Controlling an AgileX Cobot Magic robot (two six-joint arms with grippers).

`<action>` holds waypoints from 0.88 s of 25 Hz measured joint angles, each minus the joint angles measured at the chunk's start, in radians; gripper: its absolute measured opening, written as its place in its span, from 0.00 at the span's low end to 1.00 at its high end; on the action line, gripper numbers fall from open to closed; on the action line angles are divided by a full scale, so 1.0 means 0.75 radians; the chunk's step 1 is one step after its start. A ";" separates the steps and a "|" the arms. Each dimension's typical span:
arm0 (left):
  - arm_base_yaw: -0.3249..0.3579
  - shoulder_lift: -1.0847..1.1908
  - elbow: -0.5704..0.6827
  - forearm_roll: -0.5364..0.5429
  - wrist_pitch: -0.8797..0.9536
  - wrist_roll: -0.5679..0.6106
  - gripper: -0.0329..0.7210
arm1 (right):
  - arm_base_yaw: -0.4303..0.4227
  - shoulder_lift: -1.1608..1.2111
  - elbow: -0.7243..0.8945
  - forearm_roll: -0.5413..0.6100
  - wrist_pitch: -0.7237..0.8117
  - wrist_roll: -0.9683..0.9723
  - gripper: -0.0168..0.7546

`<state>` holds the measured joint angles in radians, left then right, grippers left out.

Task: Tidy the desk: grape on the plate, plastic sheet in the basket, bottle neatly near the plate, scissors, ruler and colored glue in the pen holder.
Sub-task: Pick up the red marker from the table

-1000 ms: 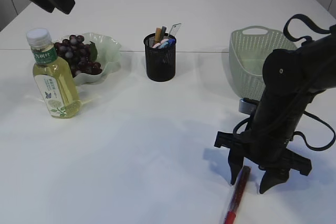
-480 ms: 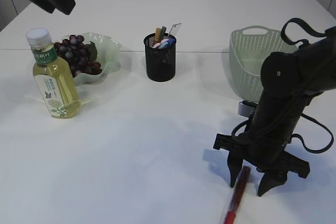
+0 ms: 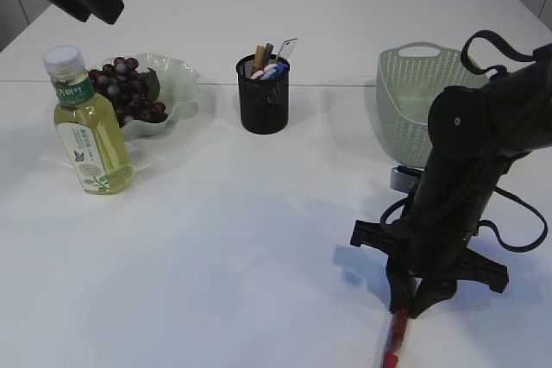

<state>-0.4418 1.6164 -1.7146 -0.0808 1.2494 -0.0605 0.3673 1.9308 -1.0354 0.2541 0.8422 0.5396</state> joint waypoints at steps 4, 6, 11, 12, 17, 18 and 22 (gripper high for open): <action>0.000 0.000 0.000 0.000 0.000 0.000 0.35 | 0.000 0.000 0.000 0.000 -0.002 -0.009 0.24; 0.000 0.000 0.000 0.000 0.000 0.000 0.35 | 0.000 0.000 0.000 0.000 -0.002 -0.014 0.23; 0.000 0.000 0.000 0.000 0.000 0.000 0.35 | 0.000 0.000 0.000 0.014 -0.002 -0.014 0.23; 0.000 0.000 0.000 0.000 0.000 0.000 0.35 | 0.000 0.000 0.000 0.019 -0.002 -0.020 0.23; 0.000 0.000 0.000 0.000 0.000 0.000 0.35 | 0.000 0.003 -0.037 0.046 0.019 -0.055 0.23; 0.000 0.000 0.000 0.000 0.000 0.000 0.35 | 0.000 0.003 -0.043 0.048 0.021 -0.056 0.23; 0.000 0.000 0.000 0.000 0.000 0.000 0.35 | 0.000 0.003 -0.046 0.048 0.034 -0.060 0.23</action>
<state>-0.4418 1.6164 -1.7146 -0.0808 1.2494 -0.0605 0.3673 1.9330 -1.0698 0.2901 0.8674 0.4949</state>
